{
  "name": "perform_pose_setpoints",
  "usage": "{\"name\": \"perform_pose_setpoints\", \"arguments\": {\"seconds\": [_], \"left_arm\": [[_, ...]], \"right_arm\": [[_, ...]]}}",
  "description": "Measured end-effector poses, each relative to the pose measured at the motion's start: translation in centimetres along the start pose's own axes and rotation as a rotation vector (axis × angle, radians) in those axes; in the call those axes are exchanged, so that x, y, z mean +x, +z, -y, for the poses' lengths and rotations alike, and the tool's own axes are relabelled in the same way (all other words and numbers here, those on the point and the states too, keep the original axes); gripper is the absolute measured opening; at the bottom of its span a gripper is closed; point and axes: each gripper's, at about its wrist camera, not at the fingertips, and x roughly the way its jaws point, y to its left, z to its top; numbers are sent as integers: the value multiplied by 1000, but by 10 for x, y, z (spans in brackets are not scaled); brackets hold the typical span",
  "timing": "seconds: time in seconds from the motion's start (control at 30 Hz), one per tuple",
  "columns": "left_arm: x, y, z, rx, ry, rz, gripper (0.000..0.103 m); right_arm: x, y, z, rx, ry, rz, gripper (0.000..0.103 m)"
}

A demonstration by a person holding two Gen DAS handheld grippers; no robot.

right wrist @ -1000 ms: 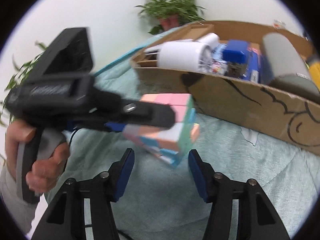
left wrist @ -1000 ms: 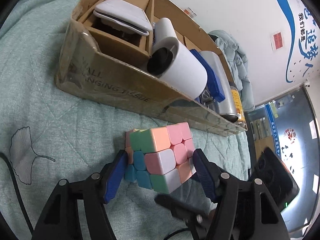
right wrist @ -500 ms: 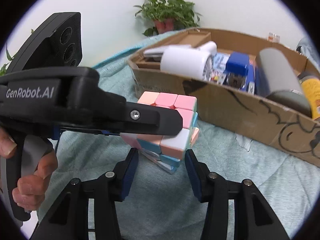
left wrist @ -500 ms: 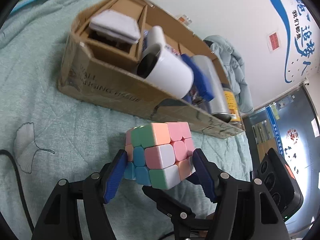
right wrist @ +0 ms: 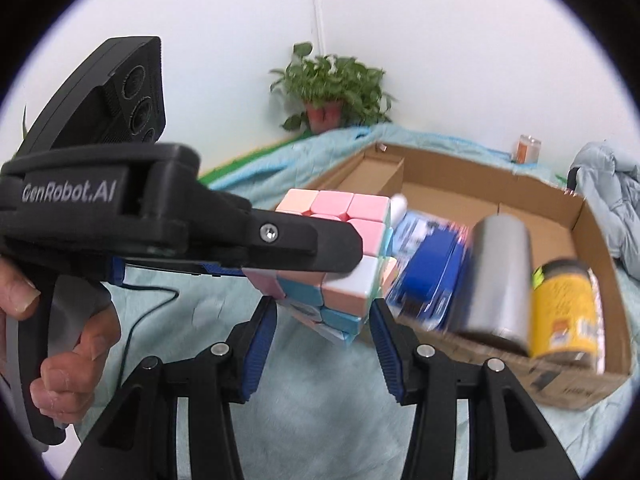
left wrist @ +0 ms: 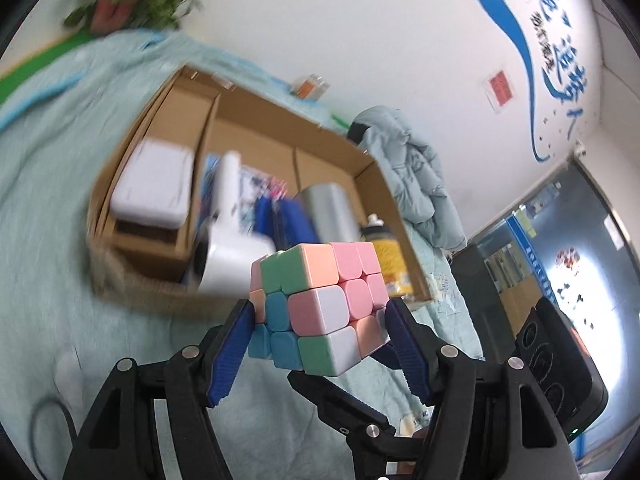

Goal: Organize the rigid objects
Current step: 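Lift the Rubik's cube with the left gripper and place it in the box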

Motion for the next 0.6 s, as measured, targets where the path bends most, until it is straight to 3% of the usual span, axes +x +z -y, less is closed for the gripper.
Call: {"name": "perform_pose_setpoints", "arguments": {"seconds": [0.2,0.4,0.53,0.6], "left_arm": [[13,58,19,70,13,10,65],[48,123,4,51,36,-50,65],[74,145,-12,37,72,-96,64],[86,148,-25,10,73,-118,57]], "right_arm": [[4,33,30,18,12,43,47],[36,67,67,58,47,-20,47],[59,73,81,102,86,-87,47],[74,73,87,127,93,-128,47]]}}
